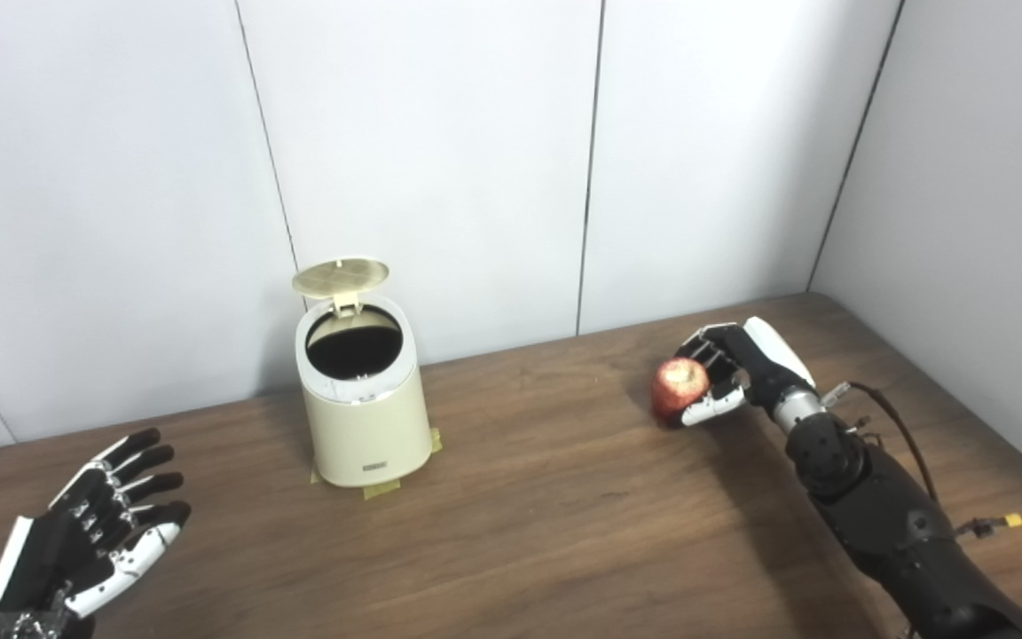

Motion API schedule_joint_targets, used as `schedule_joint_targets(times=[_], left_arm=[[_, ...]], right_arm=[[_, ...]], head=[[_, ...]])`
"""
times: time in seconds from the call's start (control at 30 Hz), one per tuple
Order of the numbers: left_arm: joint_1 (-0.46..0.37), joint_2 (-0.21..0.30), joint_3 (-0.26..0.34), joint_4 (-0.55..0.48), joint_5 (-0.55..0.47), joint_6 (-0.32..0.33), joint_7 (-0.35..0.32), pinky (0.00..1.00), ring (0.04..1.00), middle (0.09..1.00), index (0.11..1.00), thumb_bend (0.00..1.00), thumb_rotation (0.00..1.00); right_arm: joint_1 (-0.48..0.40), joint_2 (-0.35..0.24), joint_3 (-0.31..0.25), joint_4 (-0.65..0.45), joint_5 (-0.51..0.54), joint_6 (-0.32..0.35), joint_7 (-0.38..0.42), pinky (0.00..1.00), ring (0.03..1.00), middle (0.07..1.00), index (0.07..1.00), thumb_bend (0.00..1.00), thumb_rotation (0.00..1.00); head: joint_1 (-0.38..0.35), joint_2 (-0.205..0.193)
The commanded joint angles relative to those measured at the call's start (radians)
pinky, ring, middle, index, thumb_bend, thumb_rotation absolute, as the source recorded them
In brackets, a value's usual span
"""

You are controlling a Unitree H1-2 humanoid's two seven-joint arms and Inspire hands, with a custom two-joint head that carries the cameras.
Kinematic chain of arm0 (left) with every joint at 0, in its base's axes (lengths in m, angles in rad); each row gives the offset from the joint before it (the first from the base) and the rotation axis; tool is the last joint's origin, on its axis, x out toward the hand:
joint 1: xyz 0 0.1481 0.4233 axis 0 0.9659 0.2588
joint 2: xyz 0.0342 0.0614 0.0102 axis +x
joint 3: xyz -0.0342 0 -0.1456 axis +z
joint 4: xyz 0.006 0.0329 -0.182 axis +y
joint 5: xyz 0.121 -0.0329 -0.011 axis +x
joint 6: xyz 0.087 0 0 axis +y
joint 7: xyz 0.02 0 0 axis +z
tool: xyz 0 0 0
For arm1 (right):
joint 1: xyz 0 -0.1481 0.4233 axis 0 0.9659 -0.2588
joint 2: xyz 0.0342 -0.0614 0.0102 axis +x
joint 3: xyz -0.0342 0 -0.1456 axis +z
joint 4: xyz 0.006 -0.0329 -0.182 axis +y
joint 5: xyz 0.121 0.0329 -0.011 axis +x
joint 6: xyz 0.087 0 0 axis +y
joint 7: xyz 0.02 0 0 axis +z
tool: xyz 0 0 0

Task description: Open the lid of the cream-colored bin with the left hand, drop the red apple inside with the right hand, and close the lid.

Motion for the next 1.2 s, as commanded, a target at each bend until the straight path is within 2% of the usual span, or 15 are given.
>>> schedule_joint_targets(times=[0.0,0.07,0.1,0.17,0.23,0.37,0.43,0.5,0.67,0.8,0.87,0.93,1.1,1.17], left_arm=[[-0.040,0.016,0.004,-0.010,-0.013,-0.053,-0.005,0.61,0.744,0.812,0.839,0.48,0.00],[-0.039,0.018,0.003,-0.008,-0.015,-0.056,-0.010,0.61,0.744,0.809,0.838,0.49,0.00],[-0.040,0.019,0.003,-0.003,-0.019,-0.061,-0.015,0.62,0.754,0.816,0.845,0.48,0.00],[-0.042,0.021,0.001,0.010,-0.015,-0.076,-0.018,0.63,0.760,0.821,0.850,0.49,0.00],[-0.043,0.021,-0.004,0.019,0.004,-0.092,-0.013,0.61,0.750,0.817,0.849,0.49,0.00],[-0.043,0.013,-0.010,0.037,0.023,-0.120,-0.005,0.59,0.740,0.813,0.837,0.50,0.00],[-0.044,0.009,-0.014,0.052,0.022,-0.134,-0.004,0.59,0.742,0.813,0.831,0.52,0.00],[-0.042,0.004,-0.021,0.063,0.036,-0.150,0.003,0.58,0.735,0.807,0.830,0.54,0.00],[-0.045,-0.006,-0.037,0.100,0.056,-0.206,0.009,0.55,0.705,0.788,0.822,0.58,0.08],[-0.042,-0.028,-0.043,0.108,0.050,-0.206,0.016,0.56,0.711,0.786,0.818,0.61,0.10],[-0.043,-0.037,-0.048,0.111,0.061,-0.212,0.024,0.55,0.706,0.784,0.818,0.63,0.12],[-0.043,-0.044,-0.052,0.111,0.069,-0.214,0.029,0.55,0.704,0.786,0.817,0.64,0.14],[-0.044,-0.061,-0.057,0.105,0.077,-0.211,0.037,0.57,0.708,0.792,0.822,0.64,0.14],[-0.044,-0.065,-0.058,0.100,0.076,-0.211,0.037,0.58,0.707,0.788,0.822,0.64,0.14]], right_arm=[[-0.027,0.000,-0.041,-0.113,0.024,0.014,-0.031,0.51,0.476,0.452,0.509,0.53,0.00],[-0.023,0.030,-0.091,-0.218,0.083,0.057,-0.016,0.33,0.360,0.421,0.509,0.53,0.00],[-0.024,0.039,-0.110,-0.261,0.106,0.073,-0.003,0.31,0.344,0.417,0.514,0.52,0.00],[-0.035,0.051,-0.132,-0.336,0.136,0.115,0.023,0.34,0.376,0.418,0.518,0.52,0.00],[-0.046,0.058,-0.139,-0.396,0.152,0.162,0.045,0.41,0.444,0.447,0.508,0.53,0.00],[-0.064,0.083,-0.136,-0.491,0.156,0.248,0.062,0.41,0.435,0.452,0.507,0.53,0.00],[-0.070,0.096,-0.128,-0.529,0.164,0.264,0.076,0.42,0.432,0.453,0.513,0.53,0.00],[-0.077,0.109,-0.118,-0.563,0.169,0.270,0.090,0.39,0.415,0.444,0.519,0.52,0.00],[-0.100,0.139,-0.084,-0.579,0.159,0.227,0.105,0.34,0.379,0.436,0.520,0.52,0.00],[-0.125,0.173,-0.058,-0.568,0.151,0.232,0.110,0.35,0.391,0.438,0.513,0.53,0.00],[-0.135,0.195,-0.049,-0.527,0.155,0.200,0.106,0.38,0.411,0.449,0.508,0.53,0.00],[-0.140,0.216,-0.030,-0.487,0.145,0.159,0.098,0.37,0.398,0.445,0.509,0.53,0.00],[-0.156,0.286,-0.010,-0.460,0.171,0.119,0.107,0.35,0.376,0.434,0.517,0.53,0.00],[-0.164,0.308,0.006,-0.470,0.153,0.132,0.108,0.39,0.427,0.441,0.515,0.52,0.00]], head=[[0.011,0.001],[0.021,0.000],[0.026,0.000],[0.039,-0.002],[0.052,-0.003],[0.097,-0.008],[0.123,-0.010],[0.169,-0.013],[0.247,-0.019],[0.308,-0.031],[0.328,-0.034],[0.345,-0.035],[0.375,-0.037],[0.381,-0.038]])
